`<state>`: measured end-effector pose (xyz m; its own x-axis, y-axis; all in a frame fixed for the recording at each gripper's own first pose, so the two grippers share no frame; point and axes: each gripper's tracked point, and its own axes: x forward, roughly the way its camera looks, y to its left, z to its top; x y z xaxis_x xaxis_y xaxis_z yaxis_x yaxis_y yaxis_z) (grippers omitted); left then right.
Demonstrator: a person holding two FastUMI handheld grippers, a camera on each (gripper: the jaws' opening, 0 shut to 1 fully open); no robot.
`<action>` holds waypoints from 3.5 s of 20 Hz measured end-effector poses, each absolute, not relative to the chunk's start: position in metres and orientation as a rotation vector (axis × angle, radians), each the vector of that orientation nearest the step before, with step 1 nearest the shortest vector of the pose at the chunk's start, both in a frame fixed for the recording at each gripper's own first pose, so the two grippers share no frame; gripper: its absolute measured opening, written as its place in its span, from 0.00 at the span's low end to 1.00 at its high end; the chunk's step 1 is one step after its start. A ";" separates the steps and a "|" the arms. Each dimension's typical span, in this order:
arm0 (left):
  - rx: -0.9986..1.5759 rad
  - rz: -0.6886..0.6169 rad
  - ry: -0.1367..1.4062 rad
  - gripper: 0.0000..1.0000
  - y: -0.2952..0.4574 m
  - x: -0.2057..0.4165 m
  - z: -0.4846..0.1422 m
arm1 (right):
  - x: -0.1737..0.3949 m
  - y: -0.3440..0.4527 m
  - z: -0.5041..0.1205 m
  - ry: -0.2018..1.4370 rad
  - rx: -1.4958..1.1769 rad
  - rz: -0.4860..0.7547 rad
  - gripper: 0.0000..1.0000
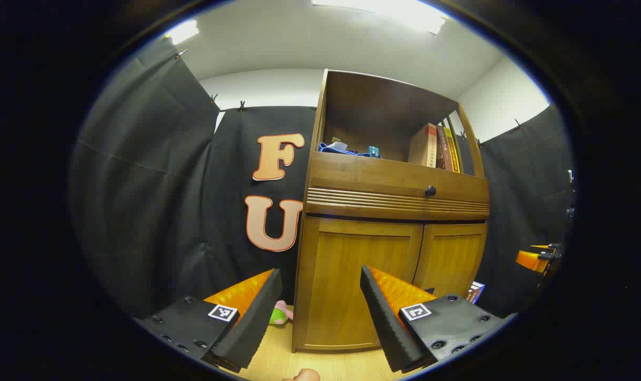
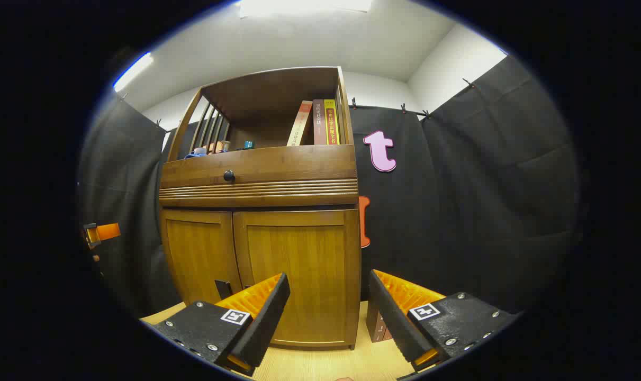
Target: Open the right door of the double-door shoe cabinet with the right hand, and open the left door with the left hand.
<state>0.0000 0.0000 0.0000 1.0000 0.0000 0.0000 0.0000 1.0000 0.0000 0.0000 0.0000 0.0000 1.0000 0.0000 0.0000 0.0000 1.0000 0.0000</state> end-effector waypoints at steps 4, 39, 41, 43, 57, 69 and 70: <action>0.003 -0.015 0.006 0.94 -0.004 -0.002 0.000 | -0.001 0.001 0.000 0.002 -0.007 0.001 0.94; -0.006 0.032 0.042 0.96 0.029 -0.009 -0.015 | 0.054 0.128 -0.139 0.071 0.014 0.178 1.00; 0.003 0.050 0.044 0.96 0.036 -0.007 -0.016 | 0.066 0.139 -0.148 0.060 -0.007 0.184 0.94; 0.005 0.056 0.046 0.96 0.038 -0.007 -0.016 | 0.077 0.148 -0.159 0.066 -0.023 0.186 1.00; 0.014 0.074 0.029 0.95 0.050 -0.004 -0.017 | 0.154 0.164 -0.220 0.201 0.032 0.166 0.55; 0.016 0.074 0.038 0.95 0.053 -0.005 -0.021 | 0.169 0.174 -0.235 0.246 0.077 0.170 0.27; 0.017 0.075 0.034 0.95 0.053 -0.005 -0.020 | 0.169 0.175 -0.235 0.242 0.070 0.170 0.36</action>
